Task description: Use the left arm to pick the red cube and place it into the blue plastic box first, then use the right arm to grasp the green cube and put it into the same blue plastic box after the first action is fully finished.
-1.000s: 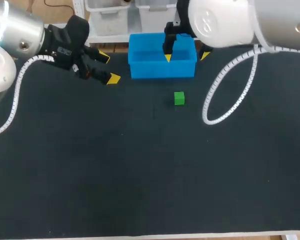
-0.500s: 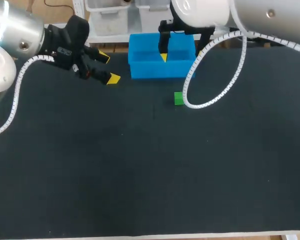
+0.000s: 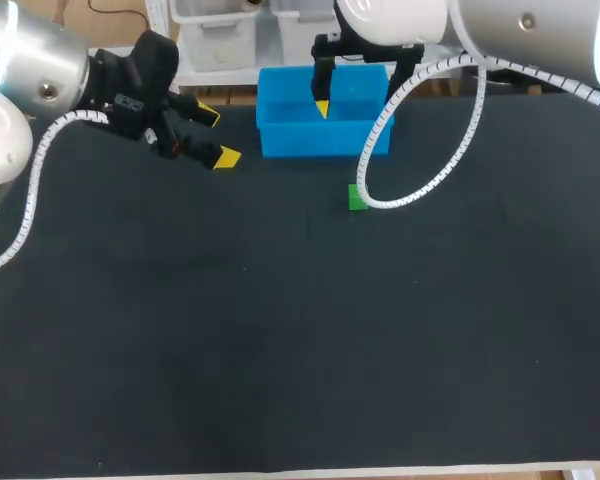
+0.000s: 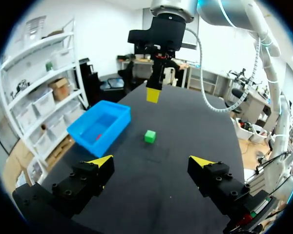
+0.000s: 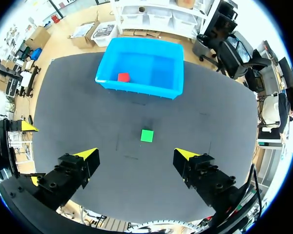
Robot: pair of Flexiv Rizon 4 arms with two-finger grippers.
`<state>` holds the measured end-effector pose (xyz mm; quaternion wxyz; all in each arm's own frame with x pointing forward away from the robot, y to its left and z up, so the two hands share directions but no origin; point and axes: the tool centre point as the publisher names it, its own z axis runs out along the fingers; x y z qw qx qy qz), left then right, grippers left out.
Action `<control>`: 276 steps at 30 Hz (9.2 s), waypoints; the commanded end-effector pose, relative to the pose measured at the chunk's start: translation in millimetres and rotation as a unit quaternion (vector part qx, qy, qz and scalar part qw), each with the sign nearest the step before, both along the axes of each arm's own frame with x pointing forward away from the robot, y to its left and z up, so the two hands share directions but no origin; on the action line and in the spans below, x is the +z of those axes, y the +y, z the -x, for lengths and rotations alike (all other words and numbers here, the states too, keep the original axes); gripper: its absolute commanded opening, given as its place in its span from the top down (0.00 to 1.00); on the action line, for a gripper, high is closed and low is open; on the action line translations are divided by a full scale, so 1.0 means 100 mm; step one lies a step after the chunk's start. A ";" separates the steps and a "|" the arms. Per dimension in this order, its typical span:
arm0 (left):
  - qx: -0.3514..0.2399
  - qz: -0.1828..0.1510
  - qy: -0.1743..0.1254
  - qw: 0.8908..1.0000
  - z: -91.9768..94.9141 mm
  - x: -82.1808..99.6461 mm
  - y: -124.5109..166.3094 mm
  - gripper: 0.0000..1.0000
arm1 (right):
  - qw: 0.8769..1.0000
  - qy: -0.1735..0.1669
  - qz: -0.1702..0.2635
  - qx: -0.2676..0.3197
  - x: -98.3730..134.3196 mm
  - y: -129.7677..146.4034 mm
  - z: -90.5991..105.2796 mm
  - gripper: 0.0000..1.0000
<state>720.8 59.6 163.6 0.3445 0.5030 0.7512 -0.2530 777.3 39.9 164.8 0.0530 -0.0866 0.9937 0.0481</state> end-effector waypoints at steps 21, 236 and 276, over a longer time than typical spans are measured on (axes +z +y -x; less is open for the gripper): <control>-0.001 0.003 -0.002 1.000 0.00 -0.01 0.01 0.00 | 0.998 0.031 0.056 0.000 -0.12 -0.12 0.02 0.00; -0.001 0.003 -0.002 1.000 0.00 -0.01 0.01 0.00 | 0.996 -0.080 -0.041 0.009 -0.14 -0.33 -0.82 1.00; -0.001 0.003 -0.002 1.000 0.00 -0.01 0.01 0.00 | 0.975 -0.093 -0.156 0.132 -0.09 -0.09 -1.83 1.00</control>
